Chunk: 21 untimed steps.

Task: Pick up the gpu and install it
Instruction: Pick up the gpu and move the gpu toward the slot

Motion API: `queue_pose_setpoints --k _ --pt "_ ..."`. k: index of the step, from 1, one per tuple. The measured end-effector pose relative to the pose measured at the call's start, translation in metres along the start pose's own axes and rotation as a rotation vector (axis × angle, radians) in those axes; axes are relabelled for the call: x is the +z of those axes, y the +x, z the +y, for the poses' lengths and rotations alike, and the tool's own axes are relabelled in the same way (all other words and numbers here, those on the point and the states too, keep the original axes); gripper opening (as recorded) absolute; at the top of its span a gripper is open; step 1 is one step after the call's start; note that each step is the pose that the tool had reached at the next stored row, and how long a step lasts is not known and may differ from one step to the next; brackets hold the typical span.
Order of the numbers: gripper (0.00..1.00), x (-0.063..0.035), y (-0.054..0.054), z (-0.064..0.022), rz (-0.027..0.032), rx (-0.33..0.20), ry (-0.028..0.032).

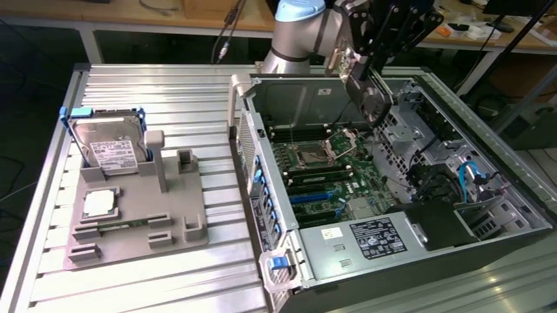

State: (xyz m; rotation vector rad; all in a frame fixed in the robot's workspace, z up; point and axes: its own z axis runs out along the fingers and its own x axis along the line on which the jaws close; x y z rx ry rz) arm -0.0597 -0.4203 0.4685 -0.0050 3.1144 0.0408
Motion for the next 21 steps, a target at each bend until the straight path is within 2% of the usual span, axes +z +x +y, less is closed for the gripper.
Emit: queue_pose_setpoints --k 5,21 --pt "0.27 0.0006 -0.015 -0.0001 0.0008 -0.014 -0.0004" --pt "0.27 0.0016 -0.03 -0.0001 0.0058 -0.199 -0.0052"
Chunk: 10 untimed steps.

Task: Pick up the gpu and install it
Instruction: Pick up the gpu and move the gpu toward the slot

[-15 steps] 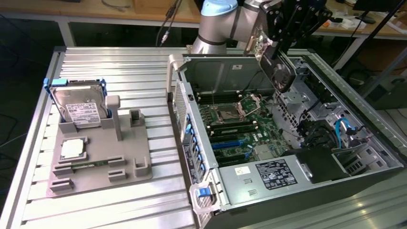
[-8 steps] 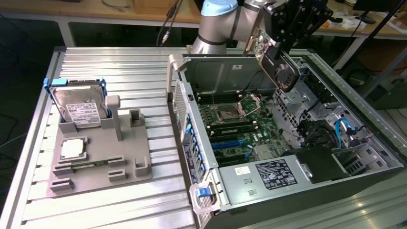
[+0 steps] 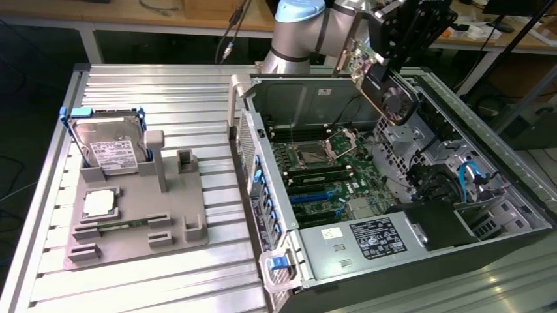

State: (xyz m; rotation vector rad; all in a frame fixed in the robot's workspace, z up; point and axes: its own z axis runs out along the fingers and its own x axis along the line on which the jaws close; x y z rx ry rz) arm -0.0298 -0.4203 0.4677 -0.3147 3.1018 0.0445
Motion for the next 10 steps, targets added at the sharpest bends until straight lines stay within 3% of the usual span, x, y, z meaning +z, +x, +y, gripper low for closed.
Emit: queue_pose_setpoints --k 10 --pt "0.27 0.0012 -0.0091 -0.0019 0.003 -0.117 -0.0033"
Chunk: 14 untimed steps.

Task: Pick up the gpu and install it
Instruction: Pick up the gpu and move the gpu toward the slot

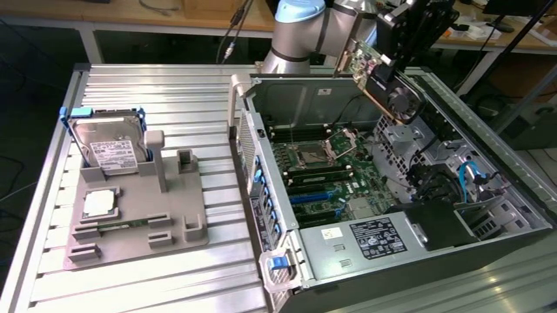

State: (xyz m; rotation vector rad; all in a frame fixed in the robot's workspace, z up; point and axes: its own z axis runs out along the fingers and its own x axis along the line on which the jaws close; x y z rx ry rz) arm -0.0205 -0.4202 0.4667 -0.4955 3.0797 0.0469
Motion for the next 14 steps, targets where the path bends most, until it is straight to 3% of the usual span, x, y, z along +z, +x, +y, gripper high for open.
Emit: queue_pose_setpoints --k 14 --pt "0.27 0.0022 0.0 -0.0001 0.0081 -0.259 -0.0066"
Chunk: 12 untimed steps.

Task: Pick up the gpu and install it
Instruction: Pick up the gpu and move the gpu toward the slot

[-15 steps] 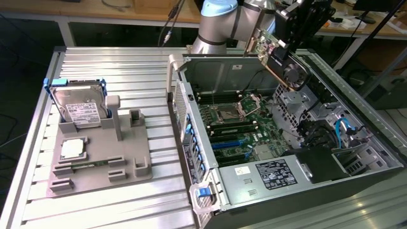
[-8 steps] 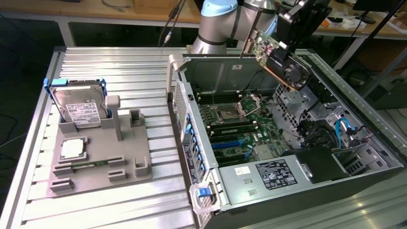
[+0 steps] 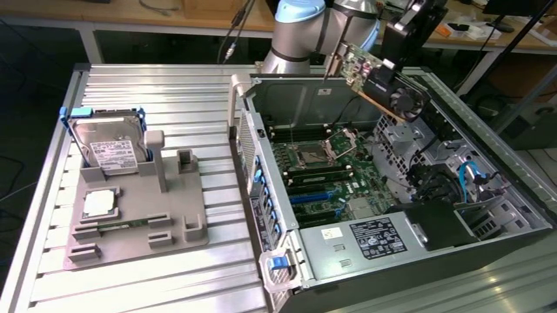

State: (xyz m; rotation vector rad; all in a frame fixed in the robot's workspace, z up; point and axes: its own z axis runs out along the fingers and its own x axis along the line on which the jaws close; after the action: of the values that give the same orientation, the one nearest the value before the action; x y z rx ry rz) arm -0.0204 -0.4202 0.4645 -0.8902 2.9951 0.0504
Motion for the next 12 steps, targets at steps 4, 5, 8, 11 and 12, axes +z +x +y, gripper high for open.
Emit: queue_pose_setpoints --k 4,5,8,11,12 --pt "0.27 0.0008 0.0 -0.0001 0.0033 -0.073 -0.0014" --pt "0.27 0.001 0.0001 -0.0001 0.0043 -0.091 -0.0017" --pt "0.27 0.0017 0.0 -0.0001 0.0088 -0.151 -0.002" --pt "0.27 0.0024 0.0001 -0.0001 0.0134 -0.205 -0.002" --pt "0.27 0.0027 0.0001 -0.0001 0.0149 -0.223 -0.0021"
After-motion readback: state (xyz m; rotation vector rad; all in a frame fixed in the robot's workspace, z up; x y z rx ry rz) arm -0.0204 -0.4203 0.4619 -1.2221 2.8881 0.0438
